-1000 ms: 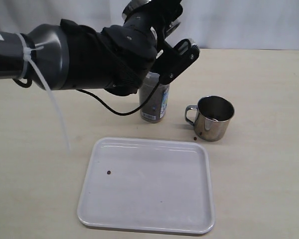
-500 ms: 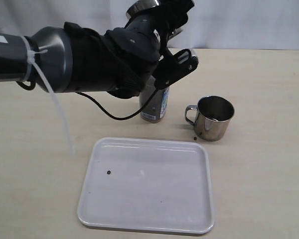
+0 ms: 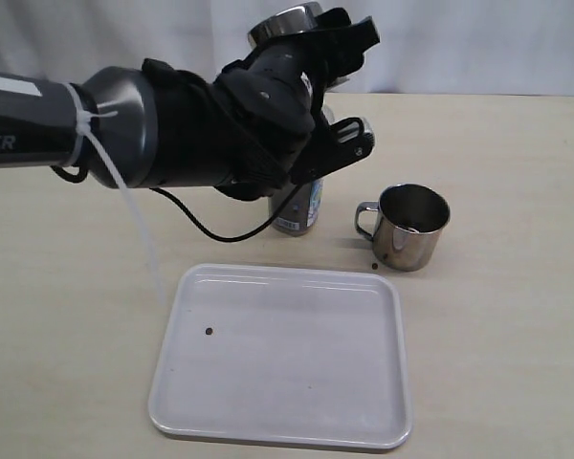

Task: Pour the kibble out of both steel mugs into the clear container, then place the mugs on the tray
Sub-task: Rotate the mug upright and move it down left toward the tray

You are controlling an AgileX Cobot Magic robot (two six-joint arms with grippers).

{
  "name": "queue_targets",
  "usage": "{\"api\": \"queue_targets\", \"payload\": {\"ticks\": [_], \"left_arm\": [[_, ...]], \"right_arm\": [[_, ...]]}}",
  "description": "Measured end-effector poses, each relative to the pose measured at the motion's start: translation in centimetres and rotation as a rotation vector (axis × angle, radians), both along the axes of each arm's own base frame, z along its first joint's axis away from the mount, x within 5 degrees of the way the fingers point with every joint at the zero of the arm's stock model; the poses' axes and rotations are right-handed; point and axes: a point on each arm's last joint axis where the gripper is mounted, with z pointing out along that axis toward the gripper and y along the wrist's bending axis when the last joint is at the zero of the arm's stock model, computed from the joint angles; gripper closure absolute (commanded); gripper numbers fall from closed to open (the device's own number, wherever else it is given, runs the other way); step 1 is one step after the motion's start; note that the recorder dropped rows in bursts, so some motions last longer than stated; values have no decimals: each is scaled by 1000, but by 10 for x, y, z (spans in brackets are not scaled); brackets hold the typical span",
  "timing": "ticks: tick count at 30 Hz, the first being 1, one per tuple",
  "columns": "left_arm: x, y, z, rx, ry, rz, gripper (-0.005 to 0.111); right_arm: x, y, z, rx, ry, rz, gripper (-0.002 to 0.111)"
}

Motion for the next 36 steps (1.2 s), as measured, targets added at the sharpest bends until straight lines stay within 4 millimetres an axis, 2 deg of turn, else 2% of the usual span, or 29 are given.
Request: {"api": "queue_targets", "payload": {"ticks": [8, 14, 23, 27, 31, 36], "left_arm": [[-4, -4, -4, 9, -11, 17, 107], [-7, 10, 11, -166, 1, 172, 107], [-28, 38, 55, -679, 382, 303, 107], [-37, 54, 64, -793, 569, 338, 107], [-48, 72, 52, -866, 813, 349, 107], [-59, 98, 18, -923, 1151, 362, 107]], "right_arm": [[0, 0, 0, 0, 0, 0, 104], [0, 0, 0, 0, 0, 0, 104], [0, 0, 0, 0, 0, 0, 104], [0, 0, 0, 0, 0, 0, 104], [0, 0, 0, 0, 0, 0, 104], [0, 0, 0, 0, 0, 0, 104]]}}
